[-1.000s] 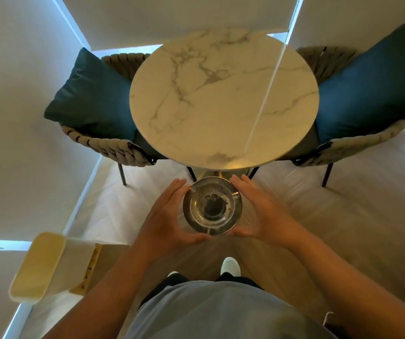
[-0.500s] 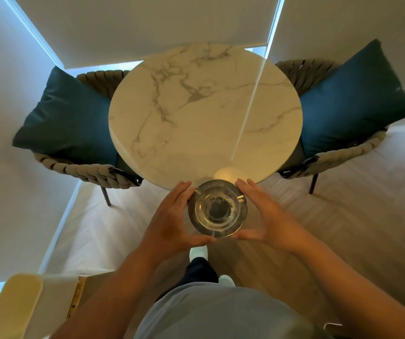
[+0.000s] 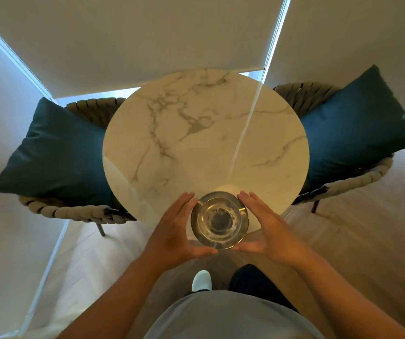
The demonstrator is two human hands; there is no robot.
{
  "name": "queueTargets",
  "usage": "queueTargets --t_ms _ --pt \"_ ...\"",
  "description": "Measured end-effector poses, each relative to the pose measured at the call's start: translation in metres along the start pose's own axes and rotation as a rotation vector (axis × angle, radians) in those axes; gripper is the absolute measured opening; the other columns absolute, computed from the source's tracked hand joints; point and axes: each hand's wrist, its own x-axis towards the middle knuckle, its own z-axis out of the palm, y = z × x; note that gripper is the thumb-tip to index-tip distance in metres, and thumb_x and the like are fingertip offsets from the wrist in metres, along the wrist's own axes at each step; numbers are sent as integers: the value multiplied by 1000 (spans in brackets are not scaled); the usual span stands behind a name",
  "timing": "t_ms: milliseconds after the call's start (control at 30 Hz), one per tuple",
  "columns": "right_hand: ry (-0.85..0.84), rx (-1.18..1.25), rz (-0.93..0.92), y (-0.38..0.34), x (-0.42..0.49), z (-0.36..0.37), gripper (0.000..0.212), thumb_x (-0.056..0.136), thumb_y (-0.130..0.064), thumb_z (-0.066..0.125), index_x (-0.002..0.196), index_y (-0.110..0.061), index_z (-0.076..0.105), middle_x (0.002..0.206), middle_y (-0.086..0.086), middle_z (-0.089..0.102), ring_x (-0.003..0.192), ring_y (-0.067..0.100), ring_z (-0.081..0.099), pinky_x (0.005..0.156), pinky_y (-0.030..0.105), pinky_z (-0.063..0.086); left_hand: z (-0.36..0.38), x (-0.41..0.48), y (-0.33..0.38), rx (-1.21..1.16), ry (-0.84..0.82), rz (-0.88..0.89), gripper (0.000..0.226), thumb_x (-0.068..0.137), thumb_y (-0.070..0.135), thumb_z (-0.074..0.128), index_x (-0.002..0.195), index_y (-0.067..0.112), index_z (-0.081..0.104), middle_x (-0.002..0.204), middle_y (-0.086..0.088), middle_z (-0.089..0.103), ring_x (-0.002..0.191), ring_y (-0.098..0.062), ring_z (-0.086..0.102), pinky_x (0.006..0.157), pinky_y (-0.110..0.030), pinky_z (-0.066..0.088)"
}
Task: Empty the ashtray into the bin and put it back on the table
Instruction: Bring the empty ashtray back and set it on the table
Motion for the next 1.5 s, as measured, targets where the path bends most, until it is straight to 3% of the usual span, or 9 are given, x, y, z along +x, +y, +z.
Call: queueTargets --t_ms 333,467,633,900,1100,1233,1367,1500 --pt "-33 23 -33 26 85 -50 116 52 -77 70 147 -47 10 159 -24 12 145 -10 -3 116 22 14 -7 90 -9 46 19 -89 118 53 82 70 148 27 27 157 9 25 144 -3 18 114 -31 29" --pt "-61 -14 -85 32 129 -81 123 51 -80 67 152 -35 13 161 -20 12 146 -8 -4 118 25 14 -12 130 -6 24 39 -177 124 49 84 70 150 28 23 158 15 18 145 -1 13 117 -29 24" --pt "-93 -39 -126 43 175 -108 120 58 -59 82 153 -29 16 162 -14 16 149 0 0 120 28 16 -15 171 -3 2 73 -232 125 49 72 80 150 24 25 159 13 18 146 -3 11 119 -32 21" --pt "-111 -36 -118 55 227 -110 118 60 -50 86 153 -27 17 161 -12 18 147 0 1 117 21 12 -18 213 -28 -24 49 -266 123 49 58 89 149 19 29 157 8 22 145 -6 14 116 -24 18" --pt "-53 -56 -60 64 264 -91 115 61 -41 89 152 -17 22 162 -3 20 148 6 3 115 17 9 -20 250 -67 -70 -10 -211 115 45 43 96 141 10 41 137 14 33 137 -7 26 107 -8 13" --pt "-42 -129 -35 75 291 -73 115 60 -43 88 150 -6 26 161 8 23 151 22 4 120 29 12 -12 276 -99 -75 -58 -202 108 42 37 98 132 6 48 134 -3 47 129 -16 40 105 -13 23" --pt "-49 -182 19 88 319 -57 118 57 -51 87 147 -1 31 157 15 29 150 31 11 122 39 16 1 295 -125 -33 -90 -198 107 42 37 98 130 0 50 131 -12 53 127 -26 45 105 -16 24" --pt "-92 -292 11 104 339 -45 113 61 -59 81 147 -3 32 157 16 31 150 32 13 121 42 14 13 308 -147 9 -102 -191 103 42 41 96 126 -2 54 124 -15 57 121 -33 49 104 -37 38"
